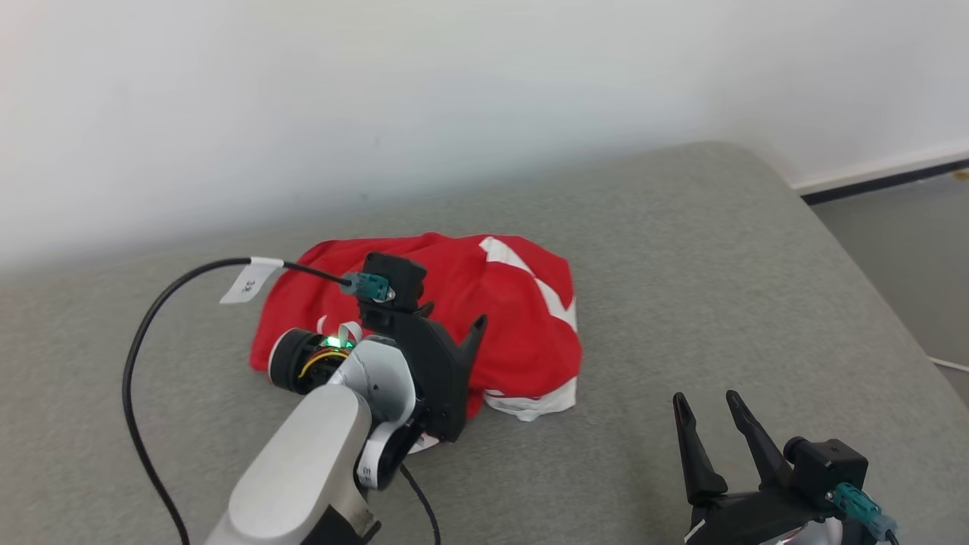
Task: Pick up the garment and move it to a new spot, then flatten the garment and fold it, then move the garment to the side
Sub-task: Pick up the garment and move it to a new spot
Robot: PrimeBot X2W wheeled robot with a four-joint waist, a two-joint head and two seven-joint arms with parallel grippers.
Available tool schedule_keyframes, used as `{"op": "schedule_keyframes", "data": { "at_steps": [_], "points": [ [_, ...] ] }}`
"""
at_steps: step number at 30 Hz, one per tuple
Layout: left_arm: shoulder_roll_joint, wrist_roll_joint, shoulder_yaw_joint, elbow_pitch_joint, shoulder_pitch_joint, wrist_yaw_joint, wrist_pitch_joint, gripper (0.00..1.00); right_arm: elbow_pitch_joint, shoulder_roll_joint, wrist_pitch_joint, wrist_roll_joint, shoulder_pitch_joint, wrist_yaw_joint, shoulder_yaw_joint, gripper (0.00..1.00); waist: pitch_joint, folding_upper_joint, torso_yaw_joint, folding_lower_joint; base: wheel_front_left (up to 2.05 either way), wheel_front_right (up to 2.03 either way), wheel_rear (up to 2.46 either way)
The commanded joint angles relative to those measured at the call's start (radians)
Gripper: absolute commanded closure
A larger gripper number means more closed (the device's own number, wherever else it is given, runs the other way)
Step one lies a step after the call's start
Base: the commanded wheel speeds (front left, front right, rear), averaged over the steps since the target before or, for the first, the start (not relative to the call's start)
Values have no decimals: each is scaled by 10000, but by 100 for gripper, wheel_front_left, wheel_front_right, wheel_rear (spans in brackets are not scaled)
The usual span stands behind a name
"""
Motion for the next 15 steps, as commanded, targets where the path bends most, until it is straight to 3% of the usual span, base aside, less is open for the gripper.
{"op": "schedule_keyframes", "data": {
  "at_steps": [1, 9, 15],
  "points": [
    [68, -81, 5, 109, -222, 87, 253, 0, -40, -3, -6, 76, 67, -18, -13, 0, 160, 0, -728, 1, 0, 0, 0],
    [283, 89, -26, 845, -913, 635, 1411, 0, 146, 0, -181, 334, -16, -18, 109, 0, 571, 0, -1861, 1, 0, 0, 0],
    [453, 353, -168, 1421, -1176, 957, 1741, 0, 316, 3, -396, 472, -206, -18, 179, 0, 936, 0, -2165, 1, 0, 0, 0]
  ]
}}
